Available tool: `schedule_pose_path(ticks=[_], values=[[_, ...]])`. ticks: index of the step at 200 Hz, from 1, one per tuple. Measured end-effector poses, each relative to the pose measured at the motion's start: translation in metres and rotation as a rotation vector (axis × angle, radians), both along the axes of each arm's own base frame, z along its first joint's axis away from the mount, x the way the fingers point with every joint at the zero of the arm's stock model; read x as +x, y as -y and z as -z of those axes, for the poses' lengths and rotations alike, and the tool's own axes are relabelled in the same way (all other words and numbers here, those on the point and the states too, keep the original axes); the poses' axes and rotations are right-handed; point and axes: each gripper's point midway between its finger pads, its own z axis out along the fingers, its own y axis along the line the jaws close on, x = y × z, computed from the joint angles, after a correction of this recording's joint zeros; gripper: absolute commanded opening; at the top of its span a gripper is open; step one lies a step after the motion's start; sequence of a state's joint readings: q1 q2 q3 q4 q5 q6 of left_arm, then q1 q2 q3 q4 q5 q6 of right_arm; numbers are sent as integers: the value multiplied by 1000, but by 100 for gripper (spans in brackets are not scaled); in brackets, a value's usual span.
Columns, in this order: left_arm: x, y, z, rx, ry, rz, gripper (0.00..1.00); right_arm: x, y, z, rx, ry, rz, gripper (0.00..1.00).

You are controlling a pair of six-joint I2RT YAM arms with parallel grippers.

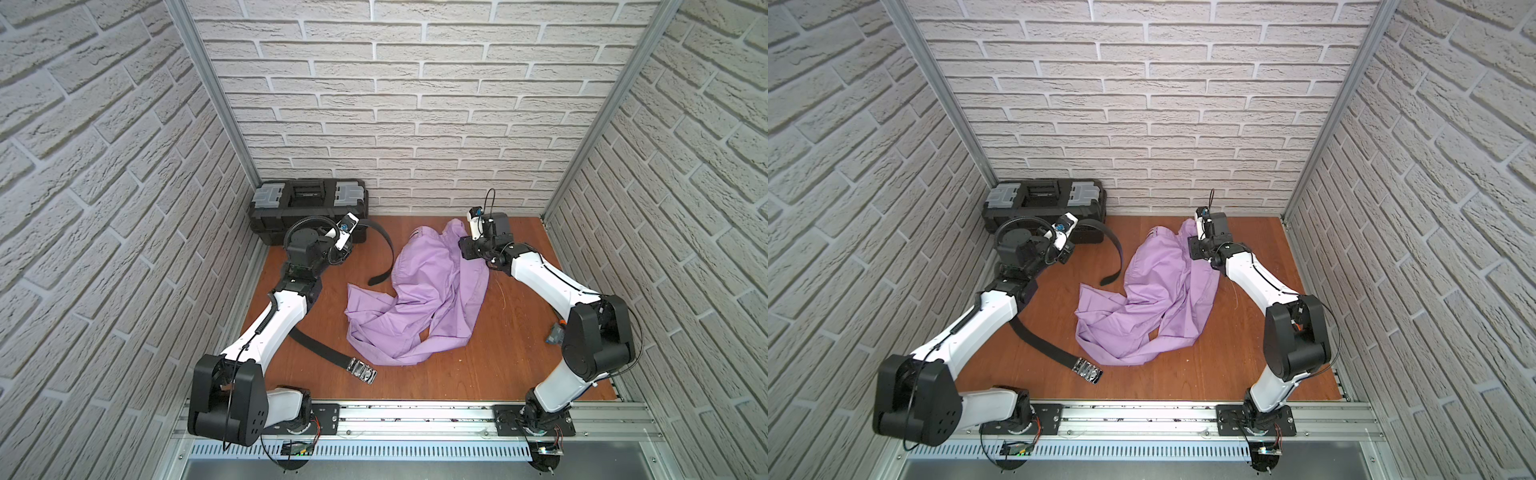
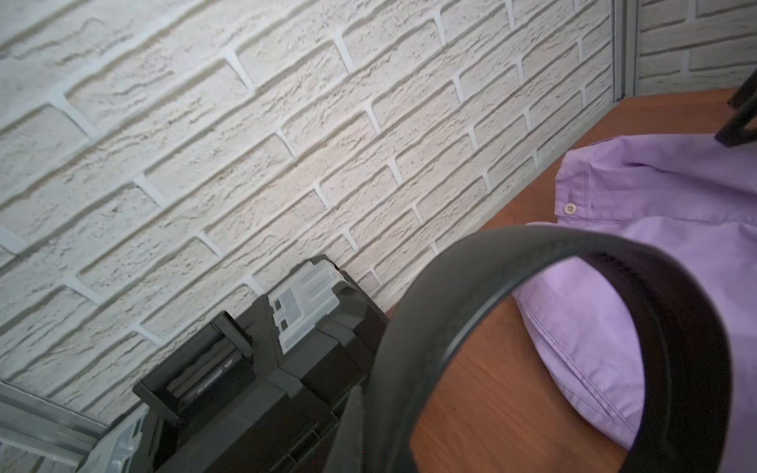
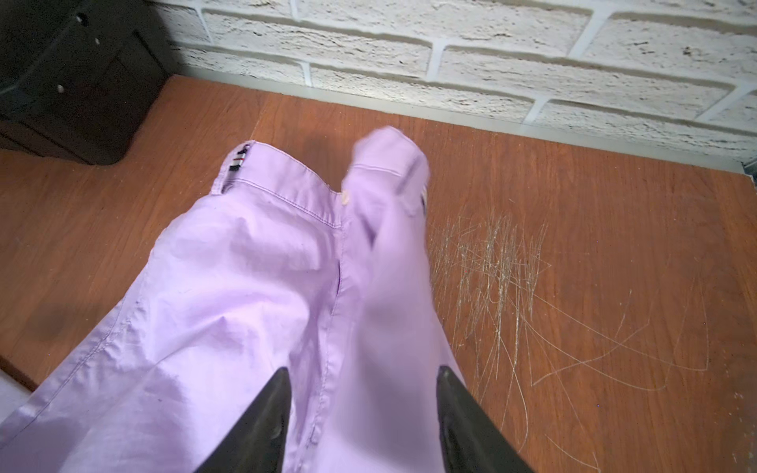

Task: Remove the belt from the trousers
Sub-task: Place the trousers at the center of the board, then place the belt at the center of the board.

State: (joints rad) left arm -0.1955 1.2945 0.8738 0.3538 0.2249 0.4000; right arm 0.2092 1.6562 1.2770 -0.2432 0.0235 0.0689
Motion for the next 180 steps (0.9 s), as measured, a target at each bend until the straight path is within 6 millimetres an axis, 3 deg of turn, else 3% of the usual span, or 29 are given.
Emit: schedule_pose_path(ticks=[22,30,50,60,69,88,108,139,180], values=[[10,-4,22,26,-45,-20,13,-7,-4,-20,19,61,-34,61],[13,-6,30,34,-62,-28,27,-9,-4,-30,24,93,-43,61],[20,-11,47,49,-100,-52,37,-19,-3,-60,37,193,-53,63],[22,-13,51,54,-106,-65,51,-26,-1,-73,38,243,-52,65],[23,-16,51,55,-106,-80,57,-33,3,-81,35,282,-44,67],[28,-28,48,62,-94,-139,77,-46,12,-88,15,340,-20,71],[32,-45,45,56,-89,-211,97,-57,23,-82,-18,366,14,77],[31,-65,35,21,-80,-272,98,-73,41,-62,-72,364,84,84],[21,-78,14,-34,-57,-288,98,-95,62,-41,-122,372,164,88]])
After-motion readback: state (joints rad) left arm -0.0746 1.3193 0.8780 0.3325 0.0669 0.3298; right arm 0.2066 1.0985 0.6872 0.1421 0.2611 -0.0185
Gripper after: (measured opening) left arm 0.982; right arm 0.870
